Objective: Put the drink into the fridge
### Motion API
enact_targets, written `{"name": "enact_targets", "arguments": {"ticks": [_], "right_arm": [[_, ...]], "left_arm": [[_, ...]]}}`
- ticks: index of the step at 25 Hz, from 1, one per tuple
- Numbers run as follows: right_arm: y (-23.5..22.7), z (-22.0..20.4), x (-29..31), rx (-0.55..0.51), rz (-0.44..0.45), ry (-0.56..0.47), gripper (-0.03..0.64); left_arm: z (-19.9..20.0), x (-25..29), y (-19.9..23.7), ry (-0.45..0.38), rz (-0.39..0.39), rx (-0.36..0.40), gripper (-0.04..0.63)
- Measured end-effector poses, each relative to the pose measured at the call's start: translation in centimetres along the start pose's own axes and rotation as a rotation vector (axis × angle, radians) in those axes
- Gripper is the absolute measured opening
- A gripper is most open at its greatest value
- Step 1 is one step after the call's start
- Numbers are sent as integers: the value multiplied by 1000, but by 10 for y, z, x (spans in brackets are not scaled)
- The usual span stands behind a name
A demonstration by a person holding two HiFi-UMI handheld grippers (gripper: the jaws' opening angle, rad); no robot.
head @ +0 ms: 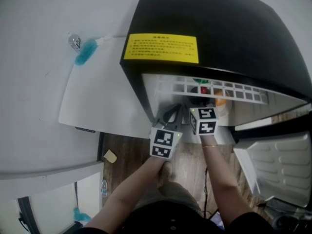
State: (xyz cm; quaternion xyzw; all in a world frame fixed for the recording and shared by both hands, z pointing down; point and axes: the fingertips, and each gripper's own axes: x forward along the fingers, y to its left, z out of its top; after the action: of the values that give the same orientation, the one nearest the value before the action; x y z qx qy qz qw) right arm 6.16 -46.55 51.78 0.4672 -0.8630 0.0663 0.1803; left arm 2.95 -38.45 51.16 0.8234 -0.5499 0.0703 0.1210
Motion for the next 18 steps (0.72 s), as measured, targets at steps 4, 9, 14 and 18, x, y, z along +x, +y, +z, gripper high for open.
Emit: {"name": "enact_targets", "arguments": {"ticks": [4, 9, 14, 18], "right_arm": [[-1, 1, 2, 11, -7, -6, 318], [1, 1, 4, 22, 21, 2, 318], [3, -4, 4, 72, 59, 29, 319], [1, -3, -3, 71, 38, 13, 319]], "left_arm": [[-2, 1, 0, 4, -1, -3, 6], [-2, 5, 3, 4, 3, -31, 6], [-6, 7, 1, 22, -14, -69, 6], [-7, 8, 1, 33, -18, -70, 6]]}}
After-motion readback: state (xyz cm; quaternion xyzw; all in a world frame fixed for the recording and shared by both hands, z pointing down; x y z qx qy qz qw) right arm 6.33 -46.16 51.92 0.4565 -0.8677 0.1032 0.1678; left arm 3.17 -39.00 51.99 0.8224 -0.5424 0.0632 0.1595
